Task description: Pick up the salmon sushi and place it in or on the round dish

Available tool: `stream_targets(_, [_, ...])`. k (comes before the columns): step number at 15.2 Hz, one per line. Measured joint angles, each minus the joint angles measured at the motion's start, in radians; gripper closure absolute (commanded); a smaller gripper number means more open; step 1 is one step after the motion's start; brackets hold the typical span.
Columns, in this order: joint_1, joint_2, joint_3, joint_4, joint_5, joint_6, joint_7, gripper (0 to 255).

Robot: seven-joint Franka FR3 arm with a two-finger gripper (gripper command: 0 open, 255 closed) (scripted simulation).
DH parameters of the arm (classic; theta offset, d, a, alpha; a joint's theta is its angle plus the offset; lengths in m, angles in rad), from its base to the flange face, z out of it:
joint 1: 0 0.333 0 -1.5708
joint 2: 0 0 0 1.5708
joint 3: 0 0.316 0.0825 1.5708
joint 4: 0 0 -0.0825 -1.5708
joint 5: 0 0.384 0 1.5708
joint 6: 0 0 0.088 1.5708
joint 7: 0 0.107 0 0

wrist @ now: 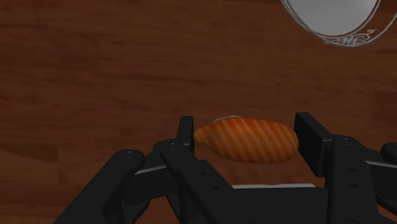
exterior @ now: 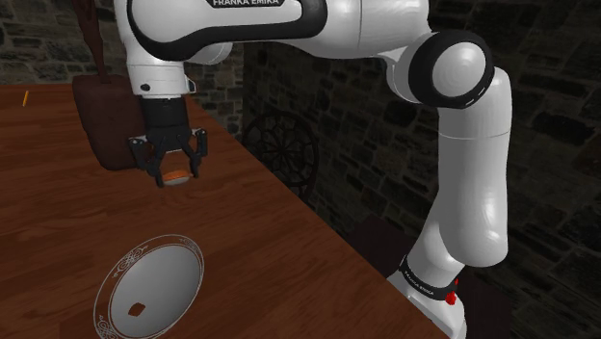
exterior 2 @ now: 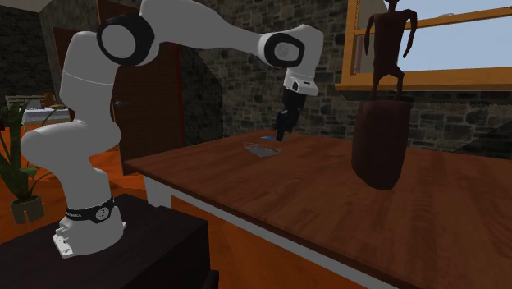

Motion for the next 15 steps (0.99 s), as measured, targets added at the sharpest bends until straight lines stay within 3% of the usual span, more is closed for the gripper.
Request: stream_targets(15, [0.143, -0.129, 0.101, -0.201, 0.058, 0.126, 0.231, 255])
